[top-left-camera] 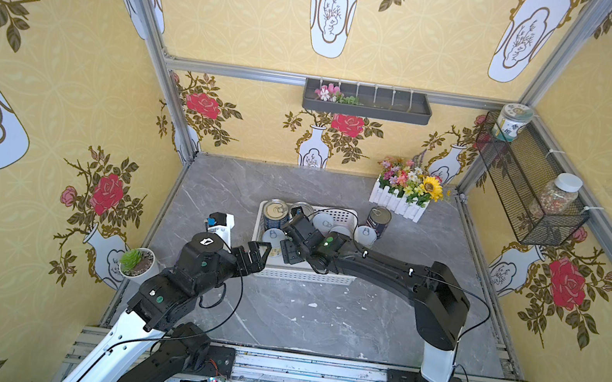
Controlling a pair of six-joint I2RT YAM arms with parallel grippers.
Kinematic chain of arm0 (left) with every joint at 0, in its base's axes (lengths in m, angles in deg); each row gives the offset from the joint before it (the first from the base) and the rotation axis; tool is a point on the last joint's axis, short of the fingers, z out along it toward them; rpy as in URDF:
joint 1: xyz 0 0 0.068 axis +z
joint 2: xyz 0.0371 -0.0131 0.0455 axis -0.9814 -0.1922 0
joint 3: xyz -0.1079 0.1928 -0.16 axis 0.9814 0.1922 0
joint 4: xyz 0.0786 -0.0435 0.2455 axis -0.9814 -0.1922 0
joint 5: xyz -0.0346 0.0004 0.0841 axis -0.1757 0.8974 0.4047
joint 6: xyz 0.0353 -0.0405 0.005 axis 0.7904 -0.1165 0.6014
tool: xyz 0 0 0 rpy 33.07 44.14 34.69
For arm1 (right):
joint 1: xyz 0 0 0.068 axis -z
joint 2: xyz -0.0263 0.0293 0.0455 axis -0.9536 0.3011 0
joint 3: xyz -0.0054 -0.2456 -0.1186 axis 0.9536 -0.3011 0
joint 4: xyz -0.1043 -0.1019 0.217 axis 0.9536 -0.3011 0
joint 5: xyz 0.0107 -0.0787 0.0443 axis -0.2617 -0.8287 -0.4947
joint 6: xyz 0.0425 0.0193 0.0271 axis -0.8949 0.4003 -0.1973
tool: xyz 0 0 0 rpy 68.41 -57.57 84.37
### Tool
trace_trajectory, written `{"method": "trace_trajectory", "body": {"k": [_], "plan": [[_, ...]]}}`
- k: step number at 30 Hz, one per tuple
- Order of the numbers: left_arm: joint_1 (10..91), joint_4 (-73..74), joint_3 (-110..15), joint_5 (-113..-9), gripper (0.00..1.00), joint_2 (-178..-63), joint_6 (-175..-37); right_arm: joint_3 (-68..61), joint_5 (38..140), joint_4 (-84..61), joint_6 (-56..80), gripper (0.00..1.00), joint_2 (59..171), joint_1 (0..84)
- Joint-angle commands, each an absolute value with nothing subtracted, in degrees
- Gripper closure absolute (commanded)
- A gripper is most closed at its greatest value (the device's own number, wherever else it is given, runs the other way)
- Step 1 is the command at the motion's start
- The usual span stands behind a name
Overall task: Put the canned food in the basket
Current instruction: Place the canned food in the basket.
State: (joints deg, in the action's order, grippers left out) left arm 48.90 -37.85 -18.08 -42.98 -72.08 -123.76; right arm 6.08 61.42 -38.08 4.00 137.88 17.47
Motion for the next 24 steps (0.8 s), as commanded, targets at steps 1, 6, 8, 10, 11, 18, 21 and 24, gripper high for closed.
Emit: {"method": "trace_trajectory", "body": {"k": [1, 6, 8, 10, 11, 18, 21, 24], "plan": [[48.9, -37.3, -18.0, -42.9, 0.0, -72.9, -123.7, 6.8, 62.4, -35.3, 4.8, 0.3, 139.0, 19.0], [48.9, -37.6, -18.1, -43.0, 0.0, -72.9, -123.8, 7.8, 64.4, -35.3, 4.7, 0.3, 141.5, 20.9], [48.9, -37.6, -18.0, -42.8, 0.0, -72.6, -123.8, 8.5, 65.1, -35.1, 4.8, 0.3, 142.6, 21.5], [48.9, -37.7, -18.0, -42.9, 0.0, -72.6, -123.8, 9.2, 66.3, -35.3, 4.7, 0.3, 143.7, 22.4], [48.9, -37.6, -18.0, -43.0, 0.0, -72.7, -123.8, 9.7, 67.0, -35.2, 4.5, 0.3, 144.3, 22.8], [48.9, -37.6, -18.0, -43.0, 0.0, -73.2, -123.8, 11.8, 68.3, -35.2, 4.4, 0.3, 147.0, 24.1], [48.9, -37.6, -18.0, -43.1, 0.0, -73.5, -123.9, 13.1, 68.1, -35.8, 4.8, 0.29, 148.3, 24.1], [48.9, -37.6, -18.0, -43.1, 0.0, -73.4, -123.8, 14.2, 68.4, -35.9, 4.9, 0.29, 149.3, 24.1]]}}
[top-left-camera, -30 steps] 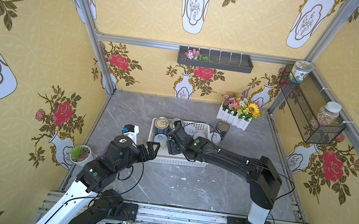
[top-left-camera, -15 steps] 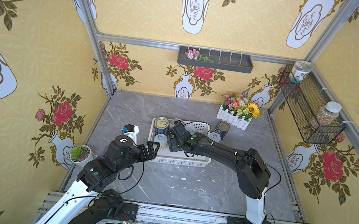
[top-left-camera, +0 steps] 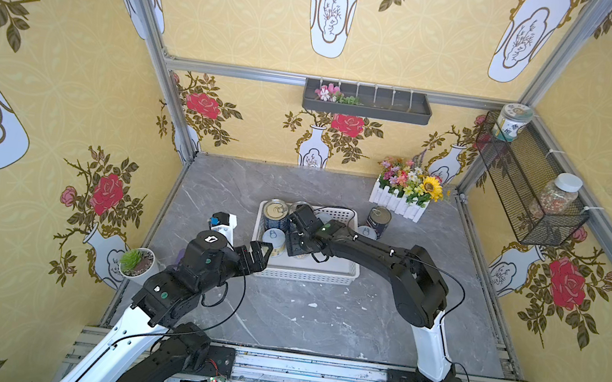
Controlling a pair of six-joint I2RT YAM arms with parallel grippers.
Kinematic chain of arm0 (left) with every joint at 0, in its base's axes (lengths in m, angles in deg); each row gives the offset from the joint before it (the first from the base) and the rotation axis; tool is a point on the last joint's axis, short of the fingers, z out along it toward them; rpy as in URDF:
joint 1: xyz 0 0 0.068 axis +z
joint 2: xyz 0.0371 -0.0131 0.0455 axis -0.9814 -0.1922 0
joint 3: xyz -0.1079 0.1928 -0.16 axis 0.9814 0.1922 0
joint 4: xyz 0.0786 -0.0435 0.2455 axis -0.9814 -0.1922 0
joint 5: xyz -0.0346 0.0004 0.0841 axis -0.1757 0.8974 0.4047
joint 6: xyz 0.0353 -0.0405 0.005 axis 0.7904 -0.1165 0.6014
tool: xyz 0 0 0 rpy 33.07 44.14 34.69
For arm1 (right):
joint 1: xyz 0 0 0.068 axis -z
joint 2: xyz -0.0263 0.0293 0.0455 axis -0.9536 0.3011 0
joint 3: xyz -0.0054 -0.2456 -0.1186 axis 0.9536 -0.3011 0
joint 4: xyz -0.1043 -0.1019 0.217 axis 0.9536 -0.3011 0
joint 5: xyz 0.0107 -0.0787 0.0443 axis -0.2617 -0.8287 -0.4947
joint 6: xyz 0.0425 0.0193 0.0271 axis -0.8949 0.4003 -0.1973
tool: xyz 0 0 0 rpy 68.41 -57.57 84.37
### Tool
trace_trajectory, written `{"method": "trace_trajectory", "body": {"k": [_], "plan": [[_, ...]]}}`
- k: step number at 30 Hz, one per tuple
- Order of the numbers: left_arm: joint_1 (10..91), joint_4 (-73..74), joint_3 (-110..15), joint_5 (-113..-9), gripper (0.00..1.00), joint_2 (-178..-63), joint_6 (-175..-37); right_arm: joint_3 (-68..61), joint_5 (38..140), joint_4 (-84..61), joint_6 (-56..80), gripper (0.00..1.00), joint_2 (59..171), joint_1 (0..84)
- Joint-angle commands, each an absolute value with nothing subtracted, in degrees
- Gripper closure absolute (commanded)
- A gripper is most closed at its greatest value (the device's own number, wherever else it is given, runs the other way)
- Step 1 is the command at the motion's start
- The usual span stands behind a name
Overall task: Put the canned food in the basket
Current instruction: Place the canned food in the basket.
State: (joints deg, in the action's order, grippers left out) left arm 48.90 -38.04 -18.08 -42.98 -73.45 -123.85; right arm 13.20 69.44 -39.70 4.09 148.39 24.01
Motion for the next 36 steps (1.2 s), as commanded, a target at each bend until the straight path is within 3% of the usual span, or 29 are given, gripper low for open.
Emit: {"method": "trace_trajectory", "body": {"k": [1, 9, 20, 36], "plan": [[48.9, -37.6, -18.0, -43.1, 0.0, -73.3, -123.8, 14.3, 68.3, -36.0, 4.9, 0.29, 149.5, 24.0], [48.9, -37.6, -18.0, -43.2, 0.0, -73.9, -123.8, 14.9, 68.7, -36.4, 5.3, 0.25, 149.6, 24.1], [48.9, -37.7, -18.0, -43.2, 0.0, -74.1, -123.8, 11.9, 68.8, -36.1, 4.7, 0.0, 143.8, 24.1], [48.9, -37.8, -18.0, -43.0, 0.0, -74.2, -124.0, -5.6, 67.0, -31.2, 5.9, 0.03, 117.1, 28.8]]}}
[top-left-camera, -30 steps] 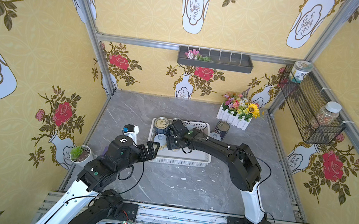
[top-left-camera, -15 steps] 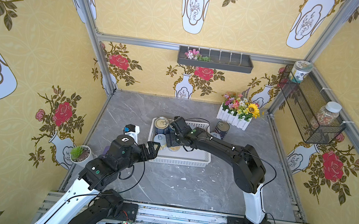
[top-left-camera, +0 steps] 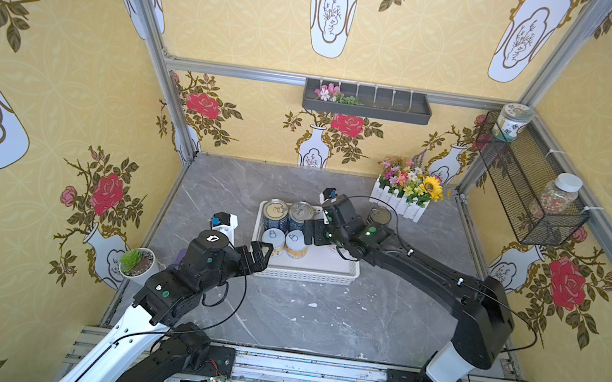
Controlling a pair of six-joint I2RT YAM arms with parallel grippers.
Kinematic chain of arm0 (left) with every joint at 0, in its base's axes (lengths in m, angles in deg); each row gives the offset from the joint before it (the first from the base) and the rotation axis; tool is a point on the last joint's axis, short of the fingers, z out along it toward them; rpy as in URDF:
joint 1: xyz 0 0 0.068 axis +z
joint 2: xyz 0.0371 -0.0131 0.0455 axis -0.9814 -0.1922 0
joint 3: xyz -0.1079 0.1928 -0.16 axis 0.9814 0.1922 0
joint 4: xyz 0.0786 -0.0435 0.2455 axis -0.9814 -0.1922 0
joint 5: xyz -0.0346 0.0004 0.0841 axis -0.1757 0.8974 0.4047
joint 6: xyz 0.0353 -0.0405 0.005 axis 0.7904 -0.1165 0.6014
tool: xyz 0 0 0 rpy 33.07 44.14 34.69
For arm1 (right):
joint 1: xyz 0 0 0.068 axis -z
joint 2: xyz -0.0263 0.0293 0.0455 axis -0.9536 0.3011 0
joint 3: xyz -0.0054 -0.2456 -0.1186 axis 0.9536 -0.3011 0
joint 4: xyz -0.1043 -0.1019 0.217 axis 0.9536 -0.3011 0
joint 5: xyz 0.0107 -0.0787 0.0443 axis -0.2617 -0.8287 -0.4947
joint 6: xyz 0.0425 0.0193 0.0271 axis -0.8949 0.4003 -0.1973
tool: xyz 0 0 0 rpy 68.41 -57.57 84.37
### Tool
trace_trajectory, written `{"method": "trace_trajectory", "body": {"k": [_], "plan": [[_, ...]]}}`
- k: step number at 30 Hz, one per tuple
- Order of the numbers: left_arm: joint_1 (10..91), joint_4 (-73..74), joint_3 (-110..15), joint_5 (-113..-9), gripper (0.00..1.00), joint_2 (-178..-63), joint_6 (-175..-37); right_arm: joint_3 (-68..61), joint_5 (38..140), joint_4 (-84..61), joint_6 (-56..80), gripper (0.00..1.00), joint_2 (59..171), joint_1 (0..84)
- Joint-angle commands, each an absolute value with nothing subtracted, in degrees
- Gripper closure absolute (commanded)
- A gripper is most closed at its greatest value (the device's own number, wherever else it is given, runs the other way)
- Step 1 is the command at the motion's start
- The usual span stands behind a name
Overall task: Put the canned food in the basket
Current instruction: Place the canned food in the basket, then pick up the canned food from the center of the board.
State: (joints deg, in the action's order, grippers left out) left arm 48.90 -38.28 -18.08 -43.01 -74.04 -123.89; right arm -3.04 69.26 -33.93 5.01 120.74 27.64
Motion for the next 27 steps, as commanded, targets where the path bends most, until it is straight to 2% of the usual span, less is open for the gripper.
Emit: {"method": "trace_trajectory", "body": {"k": [1, 7, 11, 19, 27], "plan": [[48.9, -37.8, -18.0, -43.1, 0.0, -74.3, -123.9, -6.6, 65.5, -31.2, 6.3, 0.03, 115.3, 29.4], [48.9, -37.9, -18.0, -42.6, 0.0, -74.1, -124.1, -12.5, 52.8, -30.9, 9.7, 0.03, 105.9, 32.2], [48.9, -38.0, -18.1, -42.8, 0.0, -74.7, -124.1, -13.4, 51.5, -32.2, 9.8, 0.03, 103.7, 36.4], [48.4, -38.1, -18.0, -42.0, 0.0, -74.6, -124.3, -13.4, 61.7, -35.6, 5.2, 0.03, 106.0, 49.2], [47.8, -38.5, -18.2, -41.6, 0.0, -74.9, -124.4, -10.4, 66.9, -38.5, 3.6, 0.03, 111.7, 53.8]]}}
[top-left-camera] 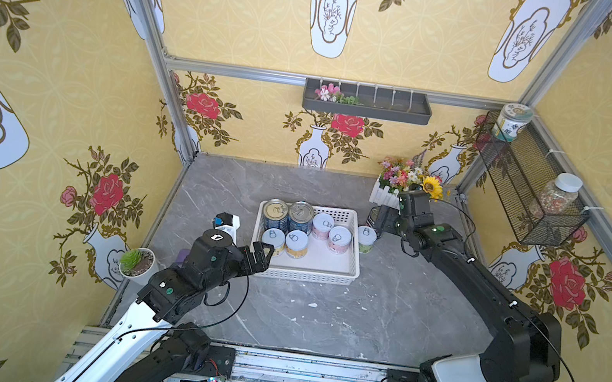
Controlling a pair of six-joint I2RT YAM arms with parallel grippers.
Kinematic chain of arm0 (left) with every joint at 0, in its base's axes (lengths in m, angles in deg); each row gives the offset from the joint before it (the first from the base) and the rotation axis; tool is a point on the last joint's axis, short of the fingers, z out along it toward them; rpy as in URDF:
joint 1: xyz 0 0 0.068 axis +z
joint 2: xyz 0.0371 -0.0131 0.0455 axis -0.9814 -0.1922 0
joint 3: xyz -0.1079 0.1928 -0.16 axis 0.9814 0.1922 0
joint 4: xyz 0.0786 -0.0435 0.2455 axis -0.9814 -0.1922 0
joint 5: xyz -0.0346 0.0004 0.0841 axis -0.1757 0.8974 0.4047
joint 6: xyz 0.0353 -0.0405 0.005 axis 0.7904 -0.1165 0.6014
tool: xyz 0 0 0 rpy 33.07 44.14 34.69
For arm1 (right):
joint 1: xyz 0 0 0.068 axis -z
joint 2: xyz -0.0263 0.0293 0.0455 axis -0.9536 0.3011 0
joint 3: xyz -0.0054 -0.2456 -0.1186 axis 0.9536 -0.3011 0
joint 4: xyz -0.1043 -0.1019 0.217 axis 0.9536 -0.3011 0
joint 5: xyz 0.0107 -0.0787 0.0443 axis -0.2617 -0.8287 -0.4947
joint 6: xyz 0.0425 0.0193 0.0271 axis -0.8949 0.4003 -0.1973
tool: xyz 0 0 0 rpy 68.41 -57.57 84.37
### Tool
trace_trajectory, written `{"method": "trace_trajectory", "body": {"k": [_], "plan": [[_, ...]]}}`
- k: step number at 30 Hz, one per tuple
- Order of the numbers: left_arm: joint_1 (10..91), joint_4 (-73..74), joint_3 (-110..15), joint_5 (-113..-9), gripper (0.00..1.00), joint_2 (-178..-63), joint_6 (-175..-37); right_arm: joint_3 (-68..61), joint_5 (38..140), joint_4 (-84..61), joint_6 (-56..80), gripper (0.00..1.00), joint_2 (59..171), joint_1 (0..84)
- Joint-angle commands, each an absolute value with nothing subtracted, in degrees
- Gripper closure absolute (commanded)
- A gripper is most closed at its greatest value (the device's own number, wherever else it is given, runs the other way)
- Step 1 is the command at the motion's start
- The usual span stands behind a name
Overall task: Put the canned food in the basket
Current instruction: Pick up the canned food from the center of the board.
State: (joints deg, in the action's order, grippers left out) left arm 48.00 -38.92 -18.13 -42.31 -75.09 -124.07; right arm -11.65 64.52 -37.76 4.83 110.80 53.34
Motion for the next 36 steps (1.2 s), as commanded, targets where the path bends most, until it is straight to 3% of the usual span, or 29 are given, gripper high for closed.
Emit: {"method": "trace_trajectory", "body": {"k": [1, 6, 12, 16, 19, 24, 36], "plan": [[47.8, -38.5, -18.2, -41.6, 0.0, -74.9, -124.4, -8.8, 65.5, -40.3, 2.7, 0.03, 112.9, 53.9], [47.7, -38.6, -18.3, -41.7, 0.0, -75.5, -124.3, -2.5, 65.7, -45.3, -1.7, 0.03, 117.7, 55.2], [47.6, -38.6, -18.3, -41.5, 0.0, -75.3, -124.3, -2.3, 70.3, -41.3, 0.3, 0.03, 118.0, 55.0], [47.6, -38.7, -18.3, -41.9, 0.0, -75.7, -124.3, 9.7, 76.8, -55.3, 6.5, 0.03, 127.7, 57.1], [47.5, -38.7, -18.3, -41.7, 0.0, -75.3, -124.3, 3.9, 82.1, -48.8, 5.2, 0.03, 126.7, 59.3], [47.4, -38.7, -18.3, -41.6, 0.0, -75.5, -124.4, 1.3, 74.7, -45.7, 6.8, 0.03, 125.3, 59.8], [47.2, -38.7, -18.4, -41.7, 0.0, -75.9, -124.4, 8.5, 74.9, -49.2, 8.3, 0.03, 133.8, 58.5]]}}
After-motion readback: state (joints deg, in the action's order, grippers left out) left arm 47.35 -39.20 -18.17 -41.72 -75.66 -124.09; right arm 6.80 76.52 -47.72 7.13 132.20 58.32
